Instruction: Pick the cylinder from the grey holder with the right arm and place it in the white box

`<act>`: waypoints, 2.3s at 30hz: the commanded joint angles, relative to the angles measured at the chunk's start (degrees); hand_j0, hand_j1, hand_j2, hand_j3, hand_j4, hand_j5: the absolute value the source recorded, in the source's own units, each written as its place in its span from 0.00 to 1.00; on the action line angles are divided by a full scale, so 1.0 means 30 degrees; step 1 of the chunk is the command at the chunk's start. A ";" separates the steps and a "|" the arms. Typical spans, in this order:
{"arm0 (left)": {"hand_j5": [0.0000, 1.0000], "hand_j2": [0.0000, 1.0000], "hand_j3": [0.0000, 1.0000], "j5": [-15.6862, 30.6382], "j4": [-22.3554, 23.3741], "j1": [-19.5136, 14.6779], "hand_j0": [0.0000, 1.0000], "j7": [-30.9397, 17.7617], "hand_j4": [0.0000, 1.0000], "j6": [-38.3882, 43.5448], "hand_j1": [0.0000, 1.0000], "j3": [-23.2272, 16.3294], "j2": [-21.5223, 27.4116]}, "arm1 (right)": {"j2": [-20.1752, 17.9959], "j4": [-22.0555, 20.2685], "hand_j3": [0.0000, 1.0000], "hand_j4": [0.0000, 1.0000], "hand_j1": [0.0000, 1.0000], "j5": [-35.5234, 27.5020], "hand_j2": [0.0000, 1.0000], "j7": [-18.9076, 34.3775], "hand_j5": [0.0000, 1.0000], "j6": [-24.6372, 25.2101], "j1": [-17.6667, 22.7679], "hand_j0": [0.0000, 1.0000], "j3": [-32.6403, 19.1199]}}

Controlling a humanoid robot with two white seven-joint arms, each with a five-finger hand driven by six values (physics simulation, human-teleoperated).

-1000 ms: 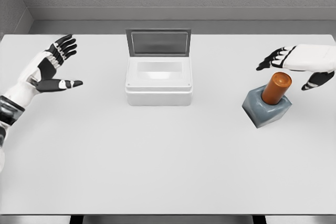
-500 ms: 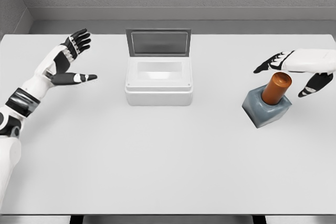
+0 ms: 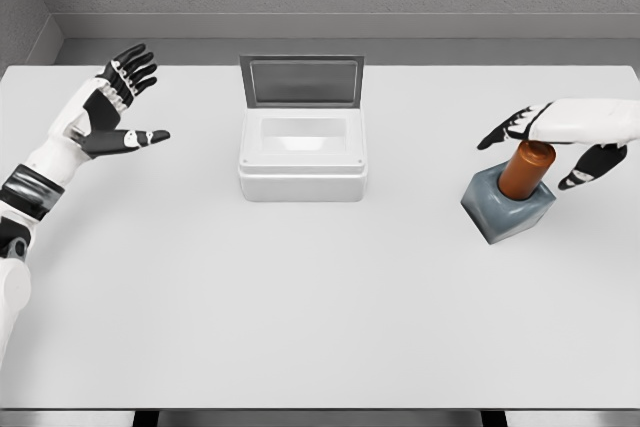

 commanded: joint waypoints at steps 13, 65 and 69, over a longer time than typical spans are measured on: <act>1.00 1.00 1.00 -0.2014 0.0898 -0.0878 1.00 -0.0001 1.00 -0.0341 1.00 -0.2485 -0.0138 | 0.0044 -0.0200 0.92 0.92 0.92 -0.0103 0.92 0.0230 0.92 0.0031 0.0060 0.92 -0.0001; 1.00 1.00 1.00 -0.3039 0.8193 -0.6357 1.00 -0.0001 1.00 -0.3066 1.00 -0.2485 -0.3038 | 0.0014 -0.0083 0.51 0.51 0.51 0.0014 0.51 0.1900 0.51 0.0031 -0.0028 0.51 -0.0938; 1.00 1.00 1.00 -0.3039 0.8105 -0.6328 1.00 -0.0001 1.00 -0.3066 1.00 -0.2661 -0.3126 | 0.0043 -0.0112 0.51 0.51 0.51 0.0014 0.51 0.2310 0.51 0.0031 0.0030 0.51 -0.1495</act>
